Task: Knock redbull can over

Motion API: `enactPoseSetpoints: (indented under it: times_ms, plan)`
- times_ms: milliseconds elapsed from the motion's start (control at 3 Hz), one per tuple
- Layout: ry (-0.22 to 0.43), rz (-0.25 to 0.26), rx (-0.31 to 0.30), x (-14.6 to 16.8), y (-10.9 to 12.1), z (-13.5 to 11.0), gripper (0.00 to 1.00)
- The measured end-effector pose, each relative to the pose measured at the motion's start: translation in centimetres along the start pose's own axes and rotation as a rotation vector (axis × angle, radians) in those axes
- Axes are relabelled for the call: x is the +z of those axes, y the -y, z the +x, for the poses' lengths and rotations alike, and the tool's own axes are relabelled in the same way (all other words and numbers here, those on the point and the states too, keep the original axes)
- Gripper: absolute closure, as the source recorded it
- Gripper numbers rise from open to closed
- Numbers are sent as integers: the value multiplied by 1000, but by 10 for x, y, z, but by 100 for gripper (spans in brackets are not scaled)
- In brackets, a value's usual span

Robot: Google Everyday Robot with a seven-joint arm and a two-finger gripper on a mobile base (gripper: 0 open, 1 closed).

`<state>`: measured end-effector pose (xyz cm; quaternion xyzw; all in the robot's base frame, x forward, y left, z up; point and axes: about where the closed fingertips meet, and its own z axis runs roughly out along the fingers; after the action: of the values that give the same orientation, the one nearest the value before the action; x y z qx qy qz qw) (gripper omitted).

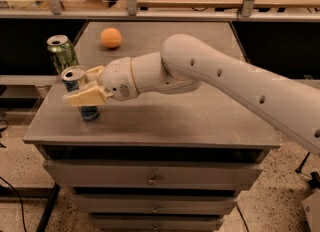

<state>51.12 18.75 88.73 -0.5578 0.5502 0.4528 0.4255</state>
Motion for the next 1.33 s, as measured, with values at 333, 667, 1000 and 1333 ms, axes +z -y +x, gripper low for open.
enactPoseSetpoints:
  times_ms: [333,667,1000,1333]
  plan:
    - [-81,41,12,-17,16,9,91]
    - [-258,106,-33,-54,42,1,100]
    - [-480,129,-134,-91,65,-5,100]
    - [-725,97,-240,-108,65,8,100]
